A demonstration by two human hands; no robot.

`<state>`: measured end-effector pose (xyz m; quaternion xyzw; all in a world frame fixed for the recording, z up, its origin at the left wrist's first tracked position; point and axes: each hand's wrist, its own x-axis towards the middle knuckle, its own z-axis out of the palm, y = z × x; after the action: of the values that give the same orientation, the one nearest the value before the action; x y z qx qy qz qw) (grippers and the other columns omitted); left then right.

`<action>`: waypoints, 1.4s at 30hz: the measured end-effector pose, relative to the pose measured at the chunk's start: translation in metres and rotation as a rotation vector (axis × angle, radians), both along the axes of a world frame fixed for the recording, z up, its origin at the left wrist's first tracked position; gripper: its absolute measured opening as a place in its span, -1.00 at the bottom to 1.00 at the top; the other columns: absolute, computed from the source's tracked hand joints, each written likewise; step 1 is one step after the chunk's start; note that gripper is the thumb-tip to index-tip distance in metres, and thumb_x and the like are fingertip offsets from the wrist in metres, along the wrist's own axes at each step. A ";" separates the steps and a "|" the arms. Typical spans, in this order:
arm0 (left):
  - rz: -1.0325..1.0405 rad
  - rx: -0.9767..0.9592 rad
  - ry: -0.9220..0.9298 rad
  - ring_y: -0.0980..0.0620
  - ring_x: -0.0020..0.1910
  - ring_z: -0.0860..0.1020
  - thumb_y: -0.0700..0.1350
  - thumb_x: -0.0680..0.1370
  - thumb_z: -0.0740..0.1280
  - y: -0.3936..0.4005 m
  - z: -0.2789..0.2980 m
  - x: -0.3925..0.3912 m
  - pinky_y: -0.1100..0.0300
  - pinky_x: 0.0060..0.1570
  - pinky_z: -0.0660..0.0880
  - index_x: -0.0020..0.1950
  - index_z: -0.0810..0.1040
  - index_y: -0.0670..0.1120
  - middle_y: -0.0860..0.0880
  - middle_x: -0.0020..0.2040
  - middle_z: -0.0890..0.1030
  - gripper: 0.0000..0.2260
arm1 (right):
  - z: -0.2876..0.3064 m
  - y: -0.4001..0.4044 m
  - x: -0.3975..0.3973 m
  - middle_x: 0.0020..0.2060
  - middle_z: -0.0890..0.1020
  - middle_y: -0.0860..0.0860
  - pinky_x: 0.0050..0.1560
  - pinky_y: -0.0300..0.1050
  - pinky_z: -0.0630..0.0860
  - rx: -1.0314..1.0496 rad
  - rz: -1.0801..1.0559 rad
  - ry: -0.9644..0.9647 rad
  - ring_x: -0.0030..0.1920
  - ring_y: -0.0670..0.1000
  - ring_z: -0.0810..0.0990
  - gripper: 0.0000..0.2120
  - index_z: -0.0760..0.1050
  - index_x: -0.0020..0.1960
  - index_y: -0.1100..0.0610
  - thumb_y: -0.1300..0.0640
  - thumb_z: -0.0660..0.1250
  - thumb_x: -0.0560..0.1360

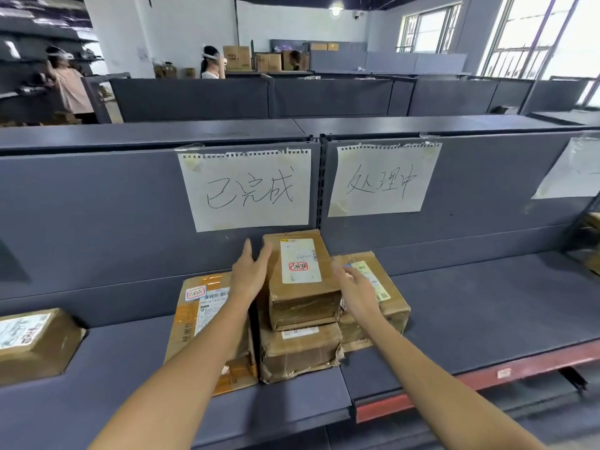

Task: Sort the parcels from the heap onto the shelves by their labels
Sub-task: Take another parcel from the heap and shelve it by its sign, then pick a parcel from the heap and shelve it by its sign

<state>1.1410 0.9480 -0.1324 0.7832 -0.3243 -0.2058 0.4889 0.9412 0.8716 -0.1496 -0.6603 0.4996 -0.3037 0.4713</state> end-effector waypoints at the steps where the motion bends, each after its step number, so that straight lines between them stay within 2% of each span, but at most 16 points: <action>1: 0.009 -0.047 -0.028 -0.13 0.59 0.15 0.26 0.64 0.10 0.005 0.000 0.000 -0.12 0.52 0.13 0.65 0.05 0.04 -0.06 0.62 0.19 -0.36 | 0.002 0.000 -0.004 0.33 0.57 0.00 0.33 -0.02 0.37 -0.019 -0.014 0.021 0.35 0.07 0.50 -0.40 0.43 0.46 0.05 -0.31 0.19 0.58; 4: -0.046 -0.104 -0.206 -0.02 0.63 -0.02 0.27 0.64 0.09 0.017 0.000 -0.005 -0.09 0.55 -0.02 0.64 0.07 0.10 0.03 0.65 0.05 -0.40 | 0.011 0.003 -0.029 0.47 0.42 0.07 0.47 0.12 0.28 -0.145 -0.067 0.166 0.50 0.16 0.33 -0.17 0.32 0.54 -0.02 -0.51 0.15 0.45; 7: -0.184 -0.176 -0.344 0.04 0.63 -0.14 0.27 0.63 0.11 0.016 0.002 -0.021 -0.08 0.58 -0.11 0.63 0.10 0.11 0.04 0.66 -0.01 -0.40 | 0.015 0.006 -0.073 0.59 0.19 0.13 0.52 0.18 0.17 -0.287 -0.118 0.404 0.60 0.17 0.05 -0.19 0.16 0.60 -0.05 -0.42 0.22 0.49; 9: -0.255 -0.223 -0.377 0.04 0.62 -0.16 0.30 0.63 0.12 0.008 0.008 -0.043 -0.07 0.57 -0.15 0.62 0.12 0.11 0.02 0.66 -0.01 -0.40 | 0.018 0.011 -0.107 0.61 0.09 0.13 0.52 0.22 0.18 -0.333 -0.163 0.536 0.61 0.17 -0.01 -0.17 0.09 0.62 -0.07 -0.43 0.21 0.49; 11: -0.317 -0.255 -0.429 0.02 0.63 -0.15 0.35 0.60 0.09 -0.003 0.017 -0.072 -0.09 0.57 -0.13 0.61 0.15 0.11 -0.01 0.66 0.00 -0.37 | 0.019 0.017 -0.143 0.62 0.06 0.14 0.52 0.22 0.17 -0.354 -0.204 0.633 0.61 0.19 -0.01 -0.15 0.05 0.63 -0.09 -0.45 0.19 0.48; 13: -0.401 -0.291 -0.488 0.00 0.63 -0.13 0.30 0.61 0.14 -0.016 0.027 -0.109 -0.08 0.58 -0.11 0.61 0.17 0.09 -0.03 0.65 0.01 -0.38 | 0.023 0.023 -0.181 0.62 0.05 0.15 0.53 0.20 0.16 -0.344 -0.261 0.680 0.61 0.20 -0.01 -0.14 0.04 0.63 -0.09 -0.45 0.20 0.48; 16: -0.550 -0.349 -0.626 -0.02 0.63 -0.10 0.30 0.59 0.13 -0.036 0.035 -0.177 -0.01 0.58 -0.16 0.61 0.18 0.09 -0.05 0.65 0.03 -0.37 | 0.031 0.026 -0.247 0.62 0.08 0.16 0.54 0.19 0.16 -0.331 -0.387 0.697 0.60 0.21 0.02 -0.14 0.06 0.63 -0.10 -0.45 0.21 0.47; 18: -0.656 -0.383 -0.672 -0.03 0.63 -0.08 0.34 0.55 0.06 -0.054 0.037 -0.226 -0.05 0.59 -0.13 0.61 0.18 0.11 -0.07 0.65 0.05 -0.34 | 0.037 0.024 -0.295 0.61 0.11 0.18 0.54 0.20 0.17 -0.318 -0.471 0.685 0.60 0.23 0.05 -0.14 0.07 0.62 -0.09 -0.45 0.22 0.46; 21: -0.758 -0.373 -0.643 -0.04 0.63 -0.08 0.39 0.51 0.02 -0.090 0.042 -0.303 -0.05 0.59 -0.12 0.61 0.17 0.13 -0.07 0.65 0.04 -0.30 | 0.043 0.023 -0.374 0.60 0.15 0.17 0.52 0.20 0.20 -0.294 -0.580 0.689 0.59 0.24 0.08 -0.13 0.08 0.62 -0.10 -0.47 0.22 0.45; 25: -0.873 -0.360 -0.578 0.00 0.63 -0.10 0.35 0.58 0.12 -0.132 0.043 -0.415 -0.05 0.59 -0.15 0.61 0.16 0.15 -0.02 0.66 0.01 -0.36 | 0.043 0.023 -0.486 0.58 0.18 0.17 0.52 0.19 0.21 -0.256 -0.703 0.743 0.57 0.23 0.13 -0.13 0.09 0.62 -0.11 -0.48 0.21 0.45; 28: -0.960 -0.392 -0.590 0.02 0.63 -0.10 0.46 0.52 0.05 -0.162 0.040 -0.494 -0.03 0.58 -0.16 0.61 0.16 0.16 -0.01 0.65 0.02 -0.28 | 0.041 0.022 -0.564 0.58 0.19 0.15 0.49 0.18 0.25 -0.186 -0.769 0.786 0.57 0.23 0.15 -0.11 0.07 0.61 -0.13 -0.52 0.17 0.42; 32: -1.026 -0.406 -0.540 0.00 0.63 -0.08 0.47 0.45 -0.02 -0.198 0.037 -0.589 -0.07 0.57 -0.13 0.61 0.16 0.16 -0.03 0.65 0.05 -0.23 | 0.032 0.013 -0.644 0.52 0.31 0.12 0.45 0.16 0.30 -0.162 -0.832 0.824 0.53 0.20 0.22 0.02 0.14 0.57 -0.14 -0.63 -0.03 0.23; 37: -1.111 -0.400 -0.585 0.03 0.63 -0.09 0.36 0.56 0.16 -0.249 0.021 -0.681 -0.05 0.57 -0.17 0.60 0.19 0.16 -0.03 0.65 0.06 -0.36 | 0.018 -0.024 -0.716 0.58 0.20 0.16 0.50 0.15 0.21 -0.103 -0.872 0.814 0.58 0.19 0.13 -0.12 0.13 0.61 -0.12 -0.49 0.24 0.42; 42: -1.122 -0.400 -0.606 0.00 0.63 -0.08 0.43 0.51 0.06 -0.325 0.004 -0.742 -0.09 0.55 -0.17 0.60 0.21 0.16 -0.03 0.65 0.07 -0.29 | 0.005 -0.088 -0.776 0.54 0.27 0.14 0.44 0.14 0.28 -0.083 -0.895 0.877 0.53 0.19 0.22 -0.14 0.15 0.59 -0.12 -0.47 0.26 0.42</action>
<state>0.3995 0.6229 -0.1289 0.4131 -0.8375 -0.1359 0.3308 0.1652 0.7833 -0.1447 -0.4680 0.8624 -0.1916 0.0237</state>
